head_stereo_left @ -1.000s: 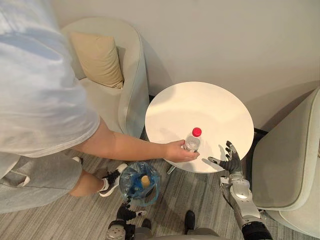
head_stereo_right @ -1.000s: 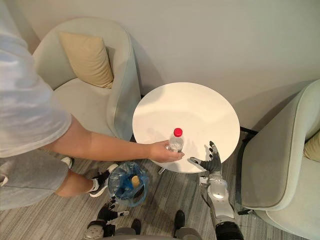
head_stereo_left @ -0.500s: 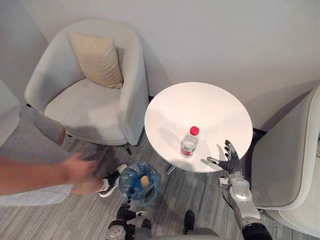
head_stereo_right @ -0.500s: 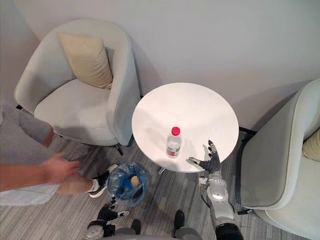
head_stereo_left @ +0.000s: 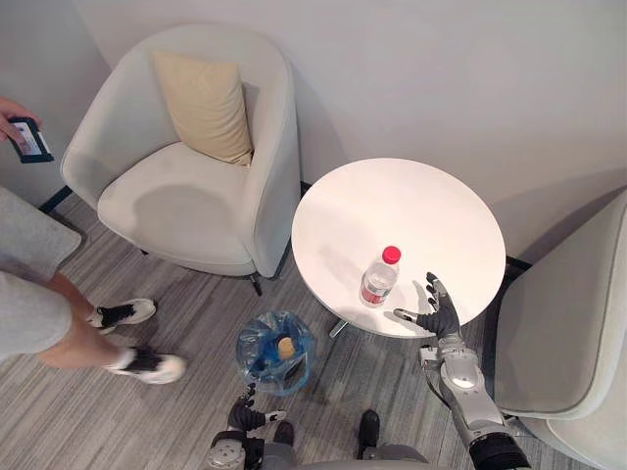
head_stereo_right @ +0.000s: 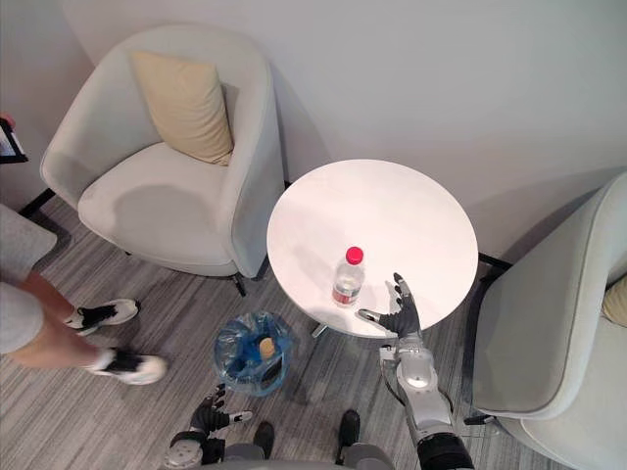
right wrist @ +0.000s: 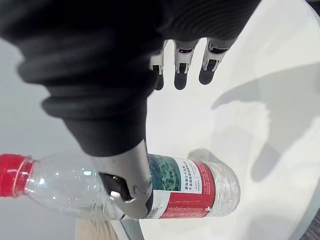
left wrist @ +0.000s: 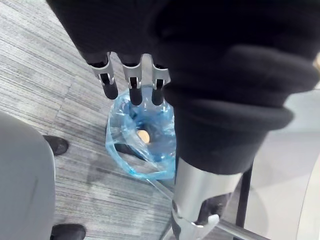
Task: Gather rubbish on tea table into small bin, then transfer packed bag to large trash can.
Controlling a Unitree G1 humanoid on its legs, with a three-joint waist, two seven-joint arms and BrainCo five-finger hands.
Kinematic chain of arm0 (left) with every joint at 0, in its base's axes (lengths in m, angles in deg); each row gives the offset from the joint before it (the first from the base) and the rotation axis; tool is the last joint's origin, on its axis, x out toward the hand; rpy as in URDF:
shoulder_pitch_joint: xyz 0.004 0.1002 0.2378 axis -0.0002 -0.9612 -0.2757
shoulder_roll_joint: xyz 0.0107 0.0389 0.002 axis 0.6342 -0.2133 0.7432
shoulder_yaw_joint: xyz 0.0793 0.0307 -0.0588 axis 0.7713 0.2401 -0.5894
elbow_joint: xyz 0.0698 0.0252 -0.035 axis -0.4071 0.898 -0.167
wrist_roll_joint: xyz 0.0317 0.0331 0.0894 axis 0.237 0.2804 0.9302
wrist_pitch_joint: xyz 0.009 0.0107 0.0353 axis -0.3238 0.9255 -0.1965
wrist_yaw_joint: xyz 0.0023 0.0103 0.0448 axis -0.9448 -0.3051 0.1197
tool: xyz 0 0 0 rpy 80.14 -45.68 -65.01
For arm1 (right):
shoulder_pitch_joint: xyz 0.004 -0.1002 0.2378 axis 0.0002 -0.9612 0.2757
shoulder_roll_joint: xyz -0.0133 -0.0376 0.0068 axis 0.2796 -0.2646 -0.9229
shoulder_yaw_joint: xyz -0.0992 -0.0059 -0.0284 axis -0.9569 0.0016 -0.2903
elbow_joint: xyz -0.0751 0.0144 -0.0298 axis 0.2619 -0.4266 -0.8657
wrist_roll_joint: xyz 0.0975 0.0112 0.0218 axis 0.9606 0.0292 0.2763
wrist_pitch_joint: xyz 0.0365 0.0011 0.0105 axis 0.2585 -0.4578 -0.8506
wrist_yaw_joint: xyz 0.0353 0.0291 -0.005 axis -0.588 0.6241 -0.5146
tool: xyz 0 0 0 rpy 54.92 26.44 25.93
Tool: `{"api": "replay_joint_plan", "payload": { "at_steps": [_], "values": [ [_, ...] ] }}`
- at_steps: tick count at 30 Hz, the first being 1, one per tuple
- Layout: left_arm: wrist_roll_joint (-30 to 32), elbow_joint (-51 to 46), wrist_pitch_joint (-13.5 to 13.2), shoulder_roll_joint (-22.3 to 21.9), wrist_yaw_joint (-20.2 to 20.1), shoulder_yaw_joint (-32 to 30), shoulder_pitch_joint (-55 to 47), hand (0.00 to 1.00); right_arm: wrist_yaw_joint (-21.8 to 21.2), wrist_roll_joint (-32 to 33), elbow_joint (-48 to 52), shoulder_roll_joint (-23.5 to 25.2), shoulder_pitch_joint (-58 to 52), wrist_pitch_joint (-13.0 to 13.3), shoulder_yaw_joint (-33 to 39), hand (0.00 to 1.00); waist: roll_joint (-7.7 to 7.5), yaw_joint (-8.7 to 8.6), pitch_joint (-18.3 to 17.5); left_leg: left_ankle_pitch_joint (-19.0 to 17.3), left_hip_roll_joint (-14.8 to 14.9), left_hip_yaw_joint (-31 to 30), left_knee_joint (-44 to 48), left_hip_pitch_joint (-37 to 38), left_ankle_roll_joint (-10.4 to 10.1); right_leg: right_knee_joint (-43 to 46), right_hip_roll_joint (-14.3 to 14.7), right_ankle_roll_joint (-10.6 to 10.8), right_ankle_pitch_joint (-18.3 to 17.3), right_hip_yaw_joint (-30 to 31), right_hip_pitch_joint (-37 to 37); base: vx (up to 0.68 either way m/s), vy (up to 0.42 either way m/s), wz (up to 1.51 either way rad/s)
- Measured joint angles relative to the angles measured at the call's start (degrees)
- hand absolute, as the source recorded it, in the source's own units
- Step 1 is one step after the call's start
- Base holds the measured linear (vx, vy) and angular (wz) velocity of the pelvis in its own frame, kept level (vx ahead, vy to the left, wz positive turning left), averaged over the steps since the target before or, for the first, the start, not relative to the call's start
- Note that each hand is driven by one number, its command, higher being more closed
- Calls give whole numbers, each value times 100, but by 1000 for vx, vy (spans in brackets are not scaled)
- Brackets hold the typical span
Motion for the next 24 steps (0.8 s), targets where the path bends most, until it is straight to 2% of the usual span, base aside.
{"api": "replay_joint_plan", "payload": {
  "at_steps": [2,9,14,15,24],
  "values": [
    [-1,-2,-21,-2,3,-3,20,0,6,-11,-43,-33,29,0,-54,0,0,83,0,14,-22,-14,3,-33,14,0,-22,0,0,-11,1,-45,14,7],
    [-7,-5,-24,3,7,-54,23,0,21,-9,-416,-22,478,-16,-216,0,-26,110,14,91,-95,-206,-5,-133,41,1,-94,15,-10,-176,-24,-20,14,16],
    [-11,-16,-25,-3,12,-54,56,0,46,3,-746,-24,793,-23,-237,0,-23,241,20,130,-142,-372,23,-294,44,1,-126,14,-10,-316,-96,-19,5,14],
    [-13,-17,-26,-3,14,-55,56,0,51,3,-788,-24,833,-24,-246,100,-23,242,21,136,-145,-396,22,-303,44,1,-127,14,-10,-333,-96,-24,0,22],
    [-17,-26,-77,-5,17,-48,137,0,290,160,-1007,-37,1381,-36,-372,100,2,257,217,205,-160,-562,13,-375,31,1,-136,10,-14,-491,-95,-36,-3,9]
  ]
}}
